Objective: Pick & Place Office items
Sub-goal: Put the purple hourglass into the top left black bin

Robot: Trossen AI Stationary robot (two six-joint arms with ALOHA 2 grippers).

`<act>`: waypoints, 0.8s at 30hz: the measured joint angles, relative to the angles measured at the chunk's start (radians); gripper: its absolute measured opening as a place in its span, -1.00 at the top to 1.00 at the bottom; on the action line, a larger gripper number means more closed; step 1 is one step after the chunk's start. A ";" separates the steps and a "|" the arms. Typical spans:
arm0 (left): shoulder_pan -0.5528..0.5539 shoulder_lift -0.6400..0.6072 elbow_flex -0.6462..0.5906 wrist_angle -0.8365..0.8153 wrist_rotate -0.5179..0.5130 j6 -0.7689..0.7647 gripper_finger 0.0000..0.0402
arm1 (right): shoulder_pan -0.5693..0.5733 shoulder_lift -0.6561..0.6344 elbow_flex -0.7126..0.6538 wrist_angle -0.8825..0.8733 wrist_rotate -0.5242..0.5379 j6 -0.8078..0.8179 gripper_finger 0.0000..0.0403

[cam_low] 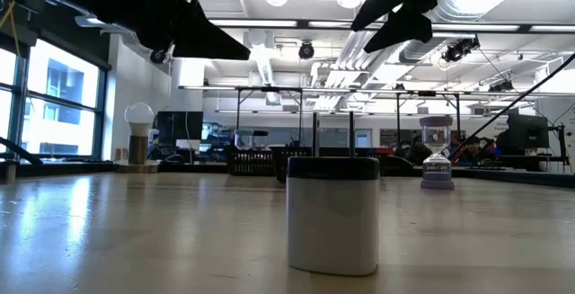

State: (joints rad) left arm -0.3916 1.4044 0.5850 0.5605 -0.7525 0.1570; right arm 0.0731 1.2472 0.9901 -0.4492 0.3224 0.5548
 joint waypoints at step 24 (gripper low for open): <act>0.000 0.000 0.000 -0.008 0.000 0.000 -0.37 | -0.001 0.027 0.000 0.028 0.042 -0.032 -0.63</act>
State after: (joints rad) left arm -0.3912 1.4044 0.5850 0.5529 -0.7525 0.1570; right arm 0.0723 1.2742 0.9901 -0.4209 0.3641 0.5224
